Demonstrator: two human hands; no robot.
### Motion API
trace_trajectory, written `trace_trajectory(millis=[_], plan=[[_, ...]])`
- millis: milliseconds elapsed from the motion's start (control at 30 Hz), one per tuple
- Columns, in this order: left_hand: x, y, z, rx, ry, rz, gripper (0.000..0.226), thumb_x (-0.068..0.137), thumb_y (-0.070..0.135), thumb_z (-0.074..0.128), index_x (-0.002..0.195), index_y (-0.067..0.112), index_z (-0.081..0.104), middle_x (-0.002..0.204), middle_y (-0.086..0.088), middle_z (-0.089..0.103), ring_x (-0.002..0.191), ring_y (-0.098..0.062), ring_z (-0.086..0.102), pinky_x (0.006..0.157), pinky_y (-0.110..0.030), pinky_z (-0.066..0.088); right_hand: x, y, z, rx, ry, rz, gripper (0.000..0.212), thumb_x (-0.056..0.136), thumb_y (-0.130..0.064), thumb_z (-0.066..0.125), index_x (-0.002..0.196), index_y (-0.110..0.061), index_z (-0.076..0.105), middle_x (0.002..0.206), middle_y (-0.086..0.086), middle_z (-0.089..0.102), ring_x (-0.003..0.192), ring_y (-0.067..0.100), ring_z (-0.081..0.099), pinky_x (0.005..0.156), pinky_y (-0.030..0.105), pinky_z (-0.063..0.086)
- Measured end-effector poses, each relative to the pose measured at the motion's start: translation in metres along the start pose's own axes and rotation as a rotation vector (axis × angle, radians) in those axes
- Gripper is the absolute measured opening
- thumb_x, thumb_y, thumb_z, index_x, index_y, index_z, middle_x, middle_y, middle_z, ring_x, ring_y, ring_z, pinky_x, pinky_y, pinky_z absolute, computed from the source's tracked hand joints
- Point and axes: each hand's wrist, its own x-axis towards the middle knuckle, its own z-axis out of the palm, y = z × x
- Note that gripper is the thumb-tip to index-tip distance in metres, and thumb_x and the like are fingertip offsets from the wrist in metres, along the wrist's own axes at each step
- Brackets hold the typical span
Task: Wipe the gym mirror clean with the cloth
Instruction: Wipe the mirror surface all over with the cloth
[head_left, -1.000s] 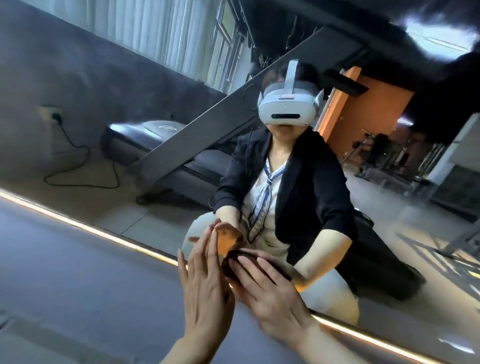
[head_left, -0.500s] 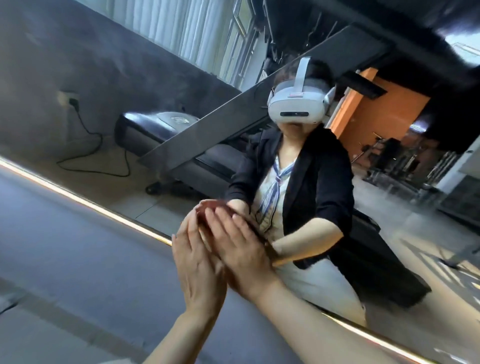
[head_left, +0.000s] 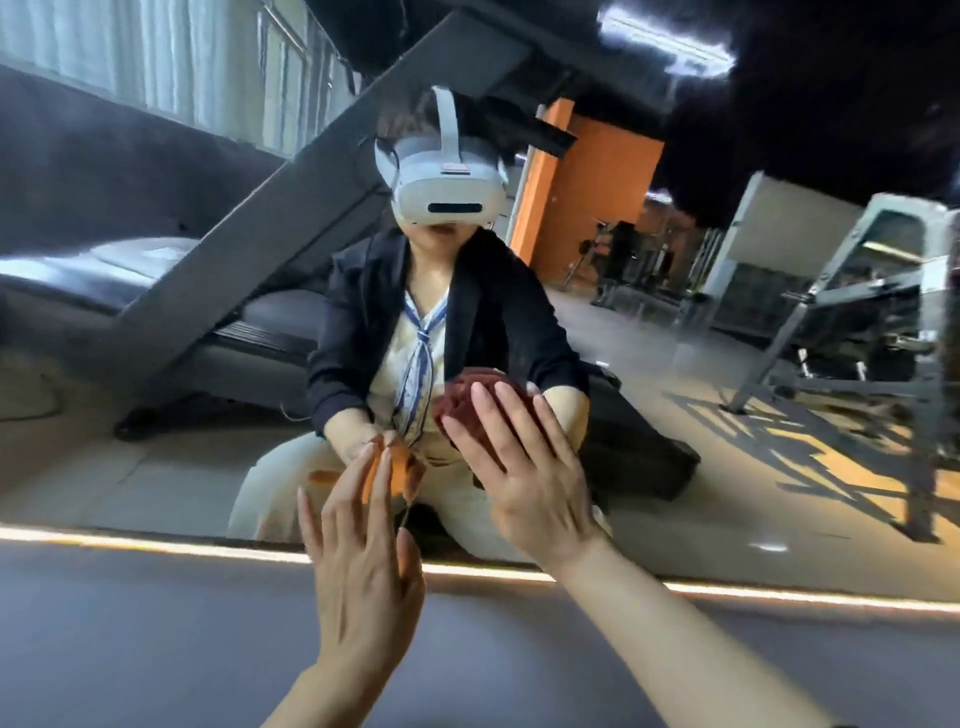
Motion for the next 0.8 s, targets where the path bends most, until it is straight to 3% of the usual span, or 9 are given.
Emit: trace_trajectory(millis=[200, 300, 400, 500, 567, 600, 667, 733, 800], plan=[[0.038, 0.047, 0.012, -0.005, 0.038, 0.037, 0.059, 0.097, 0.036, 0.038, 0.149, 0.007, 0.039, 0.154, -0.014, 0.037, 0.138, -0.031, 0.033, 0.124, -0.046, 0.001, 0.083, 0.014, -0.005, 0.115, 0.198, 0.094, 0.043, 0.103, -0.02, 0.047, 0.144, -0.019, 0.055, 0.153, 0.01, 0.046, 0.144, 0.027, 0.04, 0.117, 0.049, 0.032], [0.044, 0.073, 0.023, 0.015, 0.032, 0.104, 0.061, 0.09, 0.029, 0.041, 0.148, 0.008, 0.044, 0.154, -0.014, 0.039, 0.136, -0.032, 0.037, 0.123, -0.053, 0.006, 0.034, 0.068, -0.018, 0.038, 0.188, 0.215, 0.045, 0.103, -0.016, 0.046, 0.147, -0.02, 0.051, 0.156, 0.012, 0.041, 0.146, 0.03, 0.038, 0.119, 0.05, 0.029], [0.046, 0.101, 0.04, 0.08, 0.03, 0.2, 0.061, 0.086, 0.021, 0.042, 0.145, 0.005, 0.048, 0.15, -0.015, 0.044, 0.132, -0.031, 0.04, 0.116, -0.063, 0.016, -0.042, 0.133, -0.035, -0.114, 0.167, 0.43, 0.047, 0.098, -0.014, 0.059, 0.144, -0.017, 0.052, 0.154, 0.016, 0.038, 0.14, 0.036, 0.044, 0.116, 0.051, 0.035], [0.054, 0.125, 0.054, 0.144, 0.003, 0.313, 0.06, 0.087, 0.016, 0.045, 0.145, 0.002, 0.047, 0.151, -0.016, 0.044, 0.136, -0.029, 0.037, 0.111, -0.067, 0.022, -0.06, 0.168, -0.046, -0.095, 0.285, 0.753, 0.036, 0.108, -0.02, 0.043, 0.136, -0.006, 0.06, 0.148, 0.026, 0.046, 0.135, 0.044, 0.047, 0.11, 0.056, 0.041], [0.068, 0.143, 0.058, 0.191, -0.022, 0.39, 0.062, 0.086, 0.016, 0.042, 0.147, 0.003, 0.045, 0.152, -0.015, 0.043, 0.139, -0.03, 0.035, 0.111, -0.069, 0.023, -0.024, 0.167, -0.044, -0.036, 0.375, 0.843, 0.038, 0.108, -0.019, 0.039, 0.138, -0.004, 0.059, 0.149, 0.027, 0.044, 0.138, 0.045, 0.043, 0.112, 0.057, 0.037], [0.077, 0.152, 0.06, 0.2, -0.018, 0.419, 0.061, 0.087, 0.017, 0.041, 0.146, 0.002, 0.046, 0.151, -0.016, 0.044, 0.139, -0.03, 0.035, 0.111, -0.07, 0.023, -0.001, 0.163, -0.041, -0.001, 0.393, 0.784, 0.037, 0.106, -0.015, 0.045, 0.14, -0.005, 0.057, 0.151, 0.026, 0.043, 0.14, 0.044, 0.04, 0.114, 0.057, 0.034], [0.097, 0.172, 0.058, 0.193, 0.033, 0.435, 0.054, 0.094, 0.022, 0.04, 0.142, 0.002, 0.051, 0.147, -0.016, 0.049, 0.138, -0.029, 0.036, 0.115, -0.065, 0.017, 0.033, 0.154, -0.038, 0.056, 0.336, 0.481, 0.042, 0.1, -0.009, 0.055, 0.142, -0.009, 0.055, 0.152, 0.022, 0.043, 0.143, 0.04, 0.038, 0.117, 0.055, 0.031], [0.117, 0.19, 0.054, 0.188, 0.08, 0.433, 0.052, 0.1, 0.03, 0.036, 0.142, 0.003, 0.052, 0.145, -0.014, 0.05, 0.136, -0.028, 0.037, 0.118, -0.059, 0.012, 0.039, 0.173, -0.043, 0.07, 0.25, 0.155, 0.043, 0.102, -0.008, 0.048, 0.145, -0.012, 0.054, 0.154, 0.017, 0.043, 0.144, 0.035, 0.038, 0.119, 0.051, 0.03], [0.135, 0.202, 0.051, 0.214, 0.093, 0.455, 0.053, 0.098, 0.03, 0.037, 0.14, 0.003, 0.053, 0.145, -0.012, 0.051, 0.136, -0.028, 0.039, 0.12, -0.057, 0.011, 0.028, 0.222, -0.056, 0.015, 0.254, 0.087, 0.044, 0.103, -0.008, 0.045, 0.145, -0.015, 0.053, 0.154, 0.015, 0.044, 0.144, 0.032, 0.04, 0.12, 0.049, 0.03]])
